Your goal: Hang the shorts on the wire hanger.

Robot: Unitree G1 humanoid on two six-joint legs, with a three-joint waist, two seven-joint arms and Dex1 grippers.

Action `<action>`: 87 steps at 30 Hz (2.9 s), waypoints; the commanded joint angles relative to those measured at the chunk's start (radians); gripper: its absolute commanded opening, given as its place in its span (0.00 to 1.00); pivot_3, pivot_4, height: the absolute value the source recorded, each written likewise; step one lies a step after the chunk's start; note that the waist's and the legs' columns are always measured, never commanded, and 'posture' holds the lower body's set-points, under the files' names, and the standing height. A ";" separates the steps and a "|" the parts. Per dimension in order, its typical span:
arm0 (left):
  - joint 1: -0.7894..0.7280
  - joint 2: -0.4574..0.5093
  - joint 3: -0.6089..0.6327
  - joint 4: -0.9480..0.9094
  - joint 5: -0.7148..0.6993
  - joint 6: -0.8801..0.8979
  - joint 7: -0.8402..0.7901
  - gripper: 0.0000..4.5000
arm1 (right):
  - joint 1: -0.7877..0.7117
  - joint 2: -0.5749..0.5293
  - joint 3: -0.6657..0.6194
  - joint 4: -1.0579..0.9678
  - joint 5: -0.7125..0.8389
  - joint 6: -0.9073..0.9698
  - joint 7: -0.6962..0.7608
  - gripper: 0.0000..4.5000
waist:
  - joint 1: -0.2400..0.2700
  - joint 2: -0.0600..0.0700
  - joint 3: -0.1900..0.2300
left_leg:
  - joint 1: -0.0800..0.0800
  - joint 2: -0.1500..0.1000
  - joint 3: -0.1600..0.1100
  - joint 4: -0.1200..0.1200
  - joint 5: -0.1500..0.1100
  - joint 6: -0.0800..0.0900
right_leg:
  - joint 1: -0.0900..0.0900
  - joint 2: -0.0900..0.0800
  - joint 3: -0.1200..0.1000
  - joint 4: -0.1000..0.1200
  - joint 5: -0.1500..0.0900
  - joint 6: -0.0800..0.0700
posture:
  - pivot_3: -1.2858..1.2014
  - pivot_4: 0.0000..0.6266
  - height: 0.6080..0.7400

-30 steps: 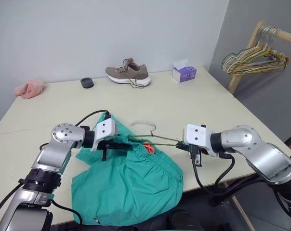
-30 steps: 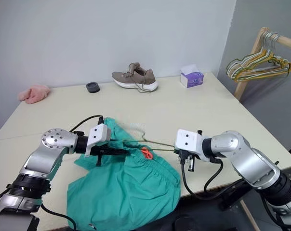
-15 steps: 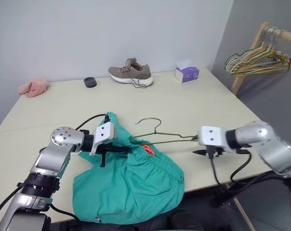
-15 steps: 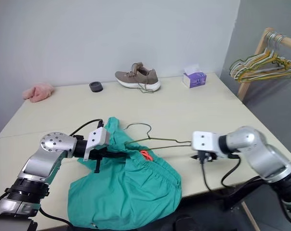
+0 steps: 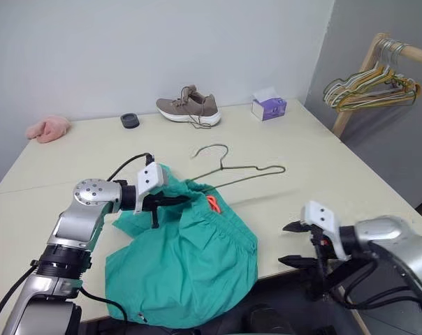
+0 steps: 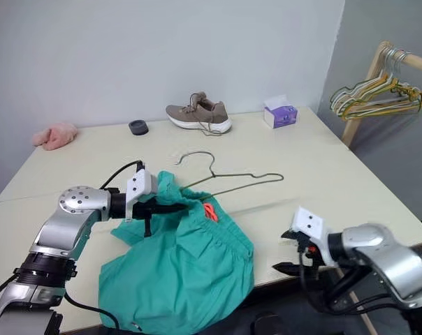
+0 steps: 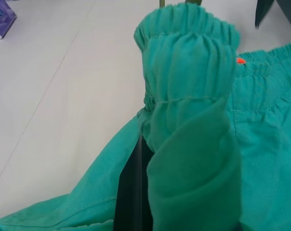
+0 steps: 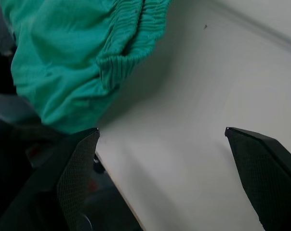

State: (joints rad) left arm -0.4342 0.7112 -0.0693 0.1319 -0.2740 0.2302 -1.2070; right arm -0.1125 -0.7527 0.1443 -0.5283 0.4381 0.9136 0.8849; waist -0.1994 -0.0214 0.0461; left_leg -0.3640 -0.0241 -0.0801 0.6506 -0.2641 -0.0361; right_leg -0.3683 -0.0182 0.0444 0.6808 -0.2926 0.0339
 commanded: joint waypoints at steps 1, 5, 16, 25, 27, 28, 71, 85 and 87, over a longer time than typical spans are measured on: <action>-0.036 -0.003 0.050 -0.038 -0.047 0.042 0.023 0.00 | -0.023 0.096 0.001 -0.017 0.054 0.100 -0.096 0.99 | 0.003 0.000 0.000 | 0.000 0.000 0.000 0.000 0.000 0.000 | 0.000 0.000 0.000 0.000 0.000 0.000 | 0.42 0.00 1.00; -0.042 -0.001 0.049 -0.046 -0.060 0.061 0.032 0.00 | -0.053 0.193 0.021 0.007 0.109 0.192 -0.137 0.99 | 0.002 0.000 0.000 | 0.000 0.000 0.000 -0.001 0.000 0.000 | -0.001 0.000 0.000 0.000 0.000 0.000 | 0.42 0.00 1.00; -0.030 -0.010 0.077 -0.072 -0.078 0.090 0.068 0.00 | -0.085 0.276 0.099 0.033 0.133 0.248 -0.206 0.46 | 0.003 0.000 0.000 | 0.000 0.000 -0.001 -0.001 0.000 0.000 | -0.001 0.000 0.000 -0.001 0.000 0.000 | 0.43 0.00 1.00; 0.010 -0.016 0.139 -0.126 -0.160 0.192 0.115 0.00 | -0.154 0.288 0.054 0.126 0.041 0.134 -0.301 0.00 | 0.002 0.000 0.000 | 0.000 0.000 0.000 -0.001 0.000 0.000 | -0.001 0.000 0.000 -0.001 0.000 0.000 | 0.43 0.00 1.00; 0.029 0.004 0.166 -0.158 -0.214 0.264 0.100 0.00 | -0.187 0.265 0.025 0.176 0.006 0.082 -0.308 0.00 | 0.003 0.000 0.000 | -0.001 0.000 -0.001 -0.001 0.000 0.000 | -0.001 0.000 0.000 0.000 0.000 0.000 | 0.43 0.00 1.00; 0.039 0.016 0.179 -0.175 -0.244 0.303 0.091 0.00 | -0.203 0.254 0.002 0.200 0.003 0.069 -0.306 0.00 | 0.003 0.001 0.000 | -0.001 0.000 0.000 -0.001 0.000 0.000 | -0.001 0.000 0.000 0.000 0.000 0.000 | 0.43 0.00 1.00; 0.226 0.366 0.133 -0.133 -0.172 0.207 -0.194 0.00 | -0.312 0.042 -0.224 0.386 0.066 0.052 -0.230 0.00 | 0.006 0.004 0.003 | -0.001 0.000 0.001 -0.005 0.000 0.000 | -0.003 0.000 0.000 -0.001 -0.001 -0.002 | 0.44 0.00 1.00; 0.218 0.355 0.063 -0.079 -0.066 0.103 -0.164 0.00 | -0.355 0.029 -0.207 0.259 0.136 0.101 -0.215 0.00 | 0.005 0.005 0.003 | -0.001 0.000 0.001 -0.005 0.000 0.000 | -0.003 0.000 0.001 -0.001 -0.001 -0.002 | 0.43 0.00 1.00; 0.202 0.330 0.042 -0.077 -0.048 0.085 -0.145 0.00 | -0.370 0.040 -0.172 0.215 0.143 0.115 -0.215 0.00 | 0.005 0.005 0.003 | -0.001 0.000 0.001 -0.005 0.000 0.000 | -0.003 0.000 0.000 -0.001 -0.001 -0.002 | 0.43 0.00 1.00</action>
State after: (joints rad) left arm -0.2193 1.0323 -0.0327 0.0238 -0.3682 0.3260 -1.3654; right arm -0.4462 -0.6855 0.0203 -0.2832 0.5955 1.0232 0.7086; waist -0.1940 -0.0165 0.0492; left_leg -0.3647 -0.0239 -0.0793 0.6460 -0.2642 -0.0360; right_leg -0.3714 -0.0182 0.0447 0.6801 -0.2937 0.0320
